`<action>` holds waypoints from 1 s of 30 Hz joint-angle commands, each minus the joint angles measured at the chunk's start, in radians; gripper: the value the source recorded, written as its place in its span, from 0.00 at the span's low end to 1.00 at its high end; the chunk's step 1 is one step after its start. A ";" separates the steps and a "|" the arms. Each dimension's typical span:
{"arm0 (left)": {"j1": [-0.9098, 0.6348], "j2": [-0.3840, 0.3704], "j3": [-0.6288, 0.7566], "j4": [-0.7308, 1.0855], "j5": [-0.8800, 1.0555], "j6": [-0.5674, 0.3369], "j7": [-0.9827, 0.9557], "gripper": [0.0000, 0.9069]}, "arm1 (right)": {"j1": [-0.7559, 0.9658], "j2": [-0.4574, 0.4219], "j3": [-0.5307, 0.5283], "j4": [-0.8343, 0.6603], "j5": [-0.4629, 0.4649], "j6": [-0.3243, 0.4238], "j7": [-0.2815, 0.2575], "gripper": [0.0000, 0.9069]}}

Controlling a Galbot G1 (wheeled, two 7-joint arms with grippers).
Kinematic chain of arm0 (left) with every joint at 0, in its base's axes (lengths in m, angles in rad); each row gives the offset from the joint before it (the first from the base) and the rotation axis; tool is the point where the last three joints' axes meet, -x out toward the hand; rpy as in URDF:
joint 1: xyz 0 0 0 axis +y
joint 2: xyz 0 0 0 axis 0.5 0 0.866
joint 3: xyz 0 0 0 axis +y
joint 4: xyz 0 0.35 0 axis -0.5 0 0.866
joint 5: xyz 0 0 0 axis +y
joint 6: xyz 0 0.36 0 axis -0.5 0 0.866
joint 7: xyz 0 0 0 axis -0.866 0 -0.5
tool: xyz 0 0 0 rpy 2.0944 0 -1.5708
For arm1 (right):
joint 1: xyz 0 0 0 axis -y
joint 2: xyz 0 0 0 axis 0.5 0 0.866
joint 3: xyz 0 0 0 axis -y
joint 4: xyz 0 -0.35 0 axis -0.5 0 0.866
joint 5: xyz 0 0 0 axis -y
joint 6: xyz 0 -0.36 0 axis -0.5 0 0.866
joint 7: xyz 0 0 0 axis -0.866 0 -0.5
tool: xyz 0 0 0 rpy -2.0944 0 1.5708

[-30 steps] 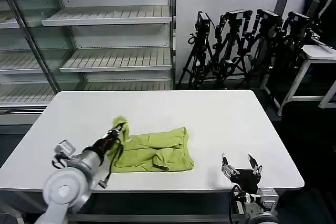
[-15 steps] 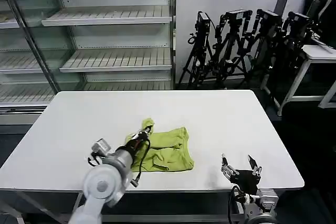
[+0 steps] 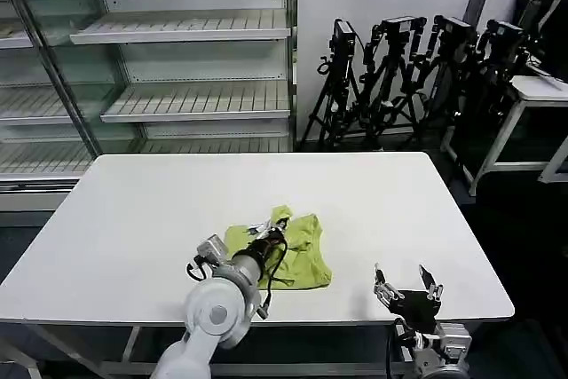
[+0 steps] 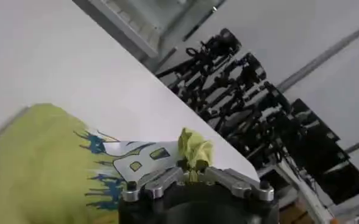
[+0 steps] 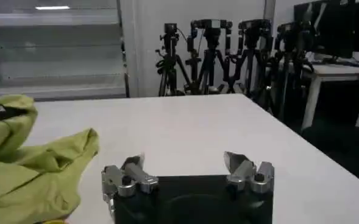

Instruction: Fold and organize the clothes.

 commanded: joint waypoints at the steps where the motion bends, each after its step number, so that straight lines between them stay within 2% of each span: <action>1: -0.006 -0.014 0.029 -0.048 0.107 0.001 0.090 1.00 | -0.004 -0.002 0.000 0.005 -0.001 0.001 0.000 1.00; 7: 0.012 0.010 -0.032 -0.121 0.028 -0.022 0.116 1.00 | -0.004 0.002 -0.007 0.010 -0.006 0.001 0.000 1.00; 10: 0.093 0.052 -0.081 -0.219 0.012 -0.015 0.118 1.00 | -0.003 0.005 -0.007 0.017 -0.007 0.001 -0.002 1.00; 14: 0.210 0.106 -0.213 -0.313 0.056 -0.008 0.116 1.00 | 0.001 0.017 -0.010 0.013 -0.008 0.011 -0.005 1.00; 18: 0.304 0.163 -0.354 -0.274 0.170 0.011 0.108 1.00 | 0.005 0.025 -0.029 0.007 -0.018 0.018 -0.008 1.00; 23: 0.355 0.178 -0.356 -0.224 0.223 0.056 0.109 1.00 | 0.008 0.028 -0.045 0.004 -0.028 0.019 -0.008 1.00; 30: 0.347 0.133 -0.302 -0.173 0.267 0.079 0.105 1.00 | -0.013 0.045 -0.040 0.033 -0.040 0.020 -0.008 1.00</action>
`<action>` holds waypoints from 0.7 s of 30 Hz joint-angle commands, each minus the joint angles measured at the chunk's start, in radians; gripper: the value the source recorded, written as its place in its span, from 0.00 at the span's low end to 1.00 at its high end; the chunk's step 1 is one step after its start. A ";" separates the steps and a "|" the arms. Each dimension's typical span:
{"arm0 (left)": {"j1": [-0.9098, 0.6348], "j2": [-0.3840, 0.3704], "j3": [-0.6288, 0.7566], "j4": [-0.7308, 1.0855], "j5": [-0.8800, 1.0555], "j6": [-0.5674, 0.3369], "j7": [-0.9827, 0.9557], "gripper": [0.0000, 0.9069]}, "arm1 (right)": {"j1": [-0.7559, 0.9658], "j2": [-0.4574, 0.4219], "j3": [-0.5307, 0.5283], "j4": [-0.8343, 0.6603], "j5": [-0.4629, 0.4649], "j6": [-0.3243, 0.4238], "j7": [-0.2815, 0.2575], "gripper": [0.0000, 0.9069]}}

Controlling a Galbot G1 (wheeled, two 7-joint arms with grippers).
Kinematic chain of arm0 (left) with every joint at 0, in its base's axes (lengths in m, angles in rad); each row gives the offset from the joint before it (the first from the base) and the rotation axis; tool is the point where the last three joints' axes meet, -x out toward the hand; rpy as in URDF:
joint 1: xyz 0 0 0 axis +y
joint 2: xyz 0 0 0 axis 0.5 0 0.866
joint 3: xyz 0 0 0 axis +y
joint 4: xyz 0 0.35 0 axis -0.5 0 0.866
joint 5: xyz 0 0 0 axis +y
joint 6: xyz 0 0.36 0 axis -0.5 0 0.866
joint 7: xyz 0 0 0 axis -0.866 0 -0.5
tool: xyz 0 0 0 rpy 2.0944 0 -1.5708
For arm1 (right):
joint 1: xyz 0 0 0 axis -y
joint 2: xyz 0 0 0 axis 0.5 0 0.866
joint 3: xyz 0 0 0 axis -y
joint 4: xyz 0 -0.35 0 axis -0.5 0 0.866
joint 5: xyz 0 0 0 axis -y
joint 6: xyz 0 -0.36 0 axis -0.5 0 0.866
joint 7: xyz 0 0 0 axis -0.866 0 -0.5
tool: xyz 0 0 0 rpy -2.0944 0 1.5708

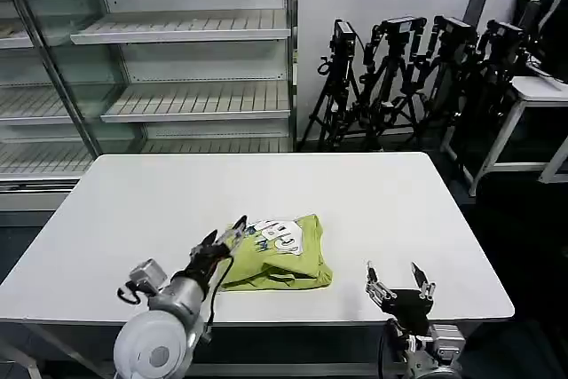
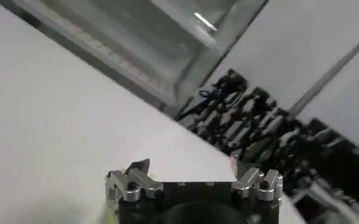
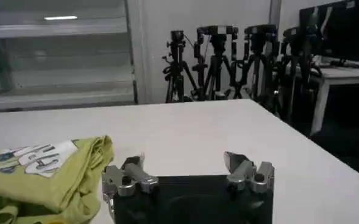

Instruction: Fold and organize the clothes.

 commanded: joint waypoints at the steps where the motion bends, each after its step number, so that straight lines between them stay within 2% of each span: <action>1: 0.088 0.010 -0.047 0.038 0.107 0.043 0.004 1.00 | -0.026 0.015 -0.002 0.029 -0.014 0.005 -0.001 1.00; 4: 0.066 0.011 -0.034 0.060 0.081 0.056 0.001 1.00 | -0.044 0.024 0.007 0.047 -0.020 0.012 -0.003 1.00; 10: 0.029 0.002 -0.035 0.079 -0.131 0.065 -0.033 1.00 | -0.072 0.055 0.008 0.085 -0.028 0.016 0.000 1.00; 21: -0.044 -0.010 -0.005 0.153 -0.237 0.105 -0.045 1.00 | -0.106 0.059 0.026 0.117 -0.032 0.019 0.000 1.00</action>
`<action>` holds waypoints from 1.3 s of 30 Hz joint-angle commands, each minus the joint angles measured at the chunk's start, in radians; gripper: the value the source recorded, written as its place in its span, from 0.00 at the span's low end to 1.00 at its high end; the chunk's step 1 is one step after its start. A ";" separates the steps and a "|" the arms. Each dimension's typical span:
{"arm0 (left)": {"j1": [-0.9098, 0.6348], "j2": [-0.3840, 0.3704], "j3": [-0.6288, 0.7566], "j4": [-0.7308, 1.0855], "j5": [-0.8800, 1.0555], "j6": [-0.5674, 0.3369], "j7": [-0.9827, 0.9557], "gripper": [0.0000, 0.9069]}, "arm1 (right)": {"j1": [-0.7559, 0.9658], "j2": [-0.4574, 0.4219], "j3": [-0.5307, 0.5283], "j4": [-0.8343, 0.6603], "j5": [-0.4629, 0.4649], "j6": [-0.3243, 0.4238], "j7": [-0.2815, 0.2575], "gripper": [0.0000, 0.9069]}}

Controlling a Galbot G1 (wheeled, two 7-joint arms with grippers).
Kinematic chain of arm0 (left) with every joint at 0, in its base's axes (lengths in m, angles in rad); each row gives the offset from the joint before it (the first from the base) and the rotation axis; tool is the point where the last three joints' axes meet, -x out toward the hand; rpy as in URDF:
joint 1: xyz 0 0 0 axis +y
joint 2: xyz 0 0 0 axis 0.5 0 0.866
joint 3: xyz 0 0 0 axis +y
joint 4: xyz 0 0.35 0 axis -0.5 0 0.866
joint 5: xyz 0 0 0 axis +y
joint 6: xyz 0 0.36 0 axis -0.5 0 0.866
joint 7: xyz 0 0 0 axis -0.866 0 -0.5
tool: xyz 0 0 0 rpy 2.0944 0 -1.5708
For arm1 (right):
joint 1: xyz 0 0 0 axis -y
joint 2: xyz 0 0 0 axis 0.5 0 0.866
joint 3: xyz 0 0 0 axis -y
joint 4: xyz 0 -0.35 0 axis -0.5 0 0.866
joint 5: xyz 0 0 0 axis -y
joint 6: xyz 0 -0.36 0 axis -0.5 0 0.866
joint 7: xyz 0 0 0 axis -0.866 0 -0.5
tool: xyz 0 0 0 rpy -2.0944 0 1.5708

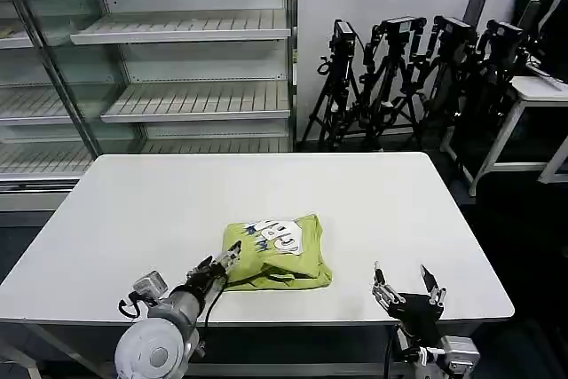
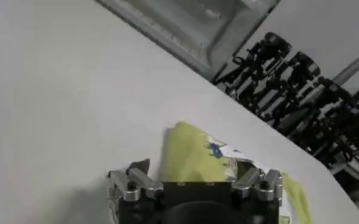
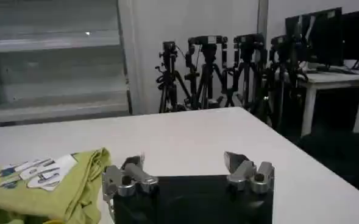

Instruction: Fold and organize the clothes.

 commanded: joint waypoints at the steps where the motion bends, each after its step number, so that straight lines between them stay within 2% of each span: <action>1: -0.051 0.001 0.008 0.062 -0.144 0.037 -0.019 1.00 | -0.027 0.012 0.006 0.029 -0.004 0.001 0.001 1.00; 8: -0.110 0.007 0.008 0.129 -0.178 0.040 -0.032 1.00 | -0.029 0.012 0.011 0.027 -0.003 0.000 0.004 1.00; 16: -0.112 -0.006 0.035 0.126 -0.261 0.039 -0.032 1.00 | -0.028 0.011 0.015 0.028 -0.002 -0.002 0.004 1.00; 22: -0.124 -0.022 0.045 0.137 -0.276 0.003 -0.029 1.00 | -0.030 0.009 0.025 0.029 0.000 -0.002 0.004 1.00; 23: -0.129 -0.022 0.046 0.142 -0.276 0.001 -0.029 0.93 | -0.029 0.010 0.025 0.028 -0.001 -0.002 0.004 1.00; 24: -0.131 -0.023 0.047 0.146 -0.276 -0.006 -0.030 0.71 | -0.030 0.010 0.026 0.028 -0.001 -0.002 0.005 1.00; 25: -0.133 -0.023 0.048 0.147 -0.276 -0.009 -0.031 0.59 | -0.030 0.010 0.026 0.028 -0.001 -0.002 0.005 1.00; 26: -0.134 -0.024 0.048 0.150 -0.276 -0.014 -0.030 0.32 | -0.030 0.011 0.026 0.029 -0.001 -0.002 0.005 1.00; 30: -0.132 -0.027 0.049 0.154 -0.281 -0.027 -0.030 0.13 | -0.031 0.012 0.028 0.032 -0.001 -0.002 0.005 1.00; 32: -0.130 -0.030 0.048 0.154 -0.284 -0.032 -0.029 0.09 | -0.032 0.012 0.029 0.032 -0.002 -0.002 0.005 1.00; 39: -0.125 -0.027 0.034 0.151 -0.307 -0.043 -0.028 0.06 | -0.030 0.015 0.027 0.032 -0.002 -0.003 0.007 1.00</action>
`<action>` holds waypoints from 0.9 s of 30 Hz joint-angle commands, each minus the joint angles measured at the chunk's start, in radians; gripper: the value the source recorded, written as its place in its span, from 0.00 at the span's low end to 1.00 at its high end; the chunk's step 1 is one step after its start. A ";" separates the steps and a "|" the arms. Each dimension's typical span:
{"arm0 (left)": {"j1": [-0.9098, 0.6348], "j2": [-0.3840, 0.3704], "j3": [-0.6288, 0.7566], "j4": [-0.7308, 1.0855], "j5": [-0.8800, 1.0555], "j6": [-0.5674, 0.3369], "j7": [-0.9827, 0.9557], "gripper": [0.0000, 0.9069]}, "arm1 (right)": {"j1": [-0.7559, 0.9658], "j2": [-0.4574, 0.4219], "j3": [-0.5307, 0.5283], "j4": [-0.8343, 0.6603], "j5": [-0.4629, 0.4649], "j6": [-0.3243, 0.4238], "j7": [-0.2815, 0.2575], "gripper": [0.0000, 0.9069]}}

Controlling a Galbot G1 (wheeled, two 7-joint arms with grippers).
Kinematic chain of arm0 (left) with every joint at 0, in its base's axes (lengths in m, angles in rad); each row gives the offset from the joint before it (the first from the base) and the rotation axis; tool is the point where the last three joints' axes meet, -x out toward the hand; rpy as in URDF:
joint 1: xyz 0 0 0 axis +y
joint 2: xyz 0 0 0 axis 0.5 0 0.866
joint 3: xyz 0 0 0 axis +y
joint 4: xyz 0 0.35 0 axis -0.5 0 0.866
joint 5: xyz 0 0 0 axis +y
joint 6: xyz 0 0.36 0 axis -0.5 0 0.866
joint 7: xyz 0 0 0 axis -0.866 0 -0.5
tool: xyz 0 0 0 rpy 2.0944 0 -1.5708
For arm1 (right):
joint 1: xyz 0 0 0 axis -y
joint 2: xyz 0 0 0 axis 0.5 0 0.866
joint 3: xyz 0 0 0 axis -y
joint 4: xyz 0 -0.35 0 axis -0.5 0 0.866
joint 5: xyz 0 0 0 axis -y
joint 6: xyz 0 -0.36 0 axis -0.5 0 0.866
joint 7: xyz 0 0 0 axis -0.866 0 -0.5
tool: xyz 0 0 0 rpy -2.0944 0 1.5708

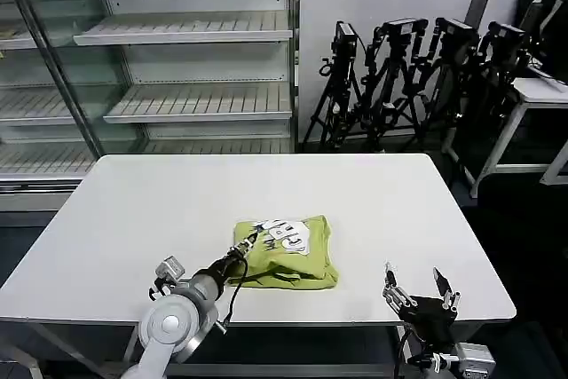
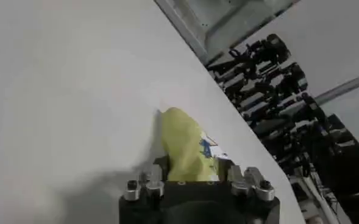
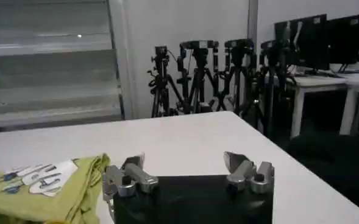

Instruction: Fold and organize the clothes.

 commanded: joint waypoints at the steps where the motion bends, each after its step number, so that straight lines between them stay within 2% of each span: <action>1: -0.002 0.001 -0.010 0.006 -0.038 -0.021 0.000 0.06 | -0.001 0.004 -0.002 0.002 -0.001 -0.001 0.001 1.00; 13: 0.019 -0.004 -0.058 -0.038 -0.097 -0.055 0.008 0.06 | -0.015 0.005 0.007 0.016 -0.001 -0.002 0.002 1.00; 18: 0.046 0.032 -0.133 -0.100 -0.109 -0.051 0.005 0.06 | -0.012 0.004 0.007 0.019 0.001 -0.002 0.002 1.00; 24: 0.089 0.175 -0.312 -0.141 -0.094 -0.007 0.018 0.06 | 0.022 0.003 -0.007 0.005 0.012 -0.003 0.002 1.00; 27: 0.124 0.326 -0.464 -0.143 -0.025 0.047 0.065 0.04 | 0.044 0.000 -0.021 -0.005 0.020 -0.004 0.002 1.00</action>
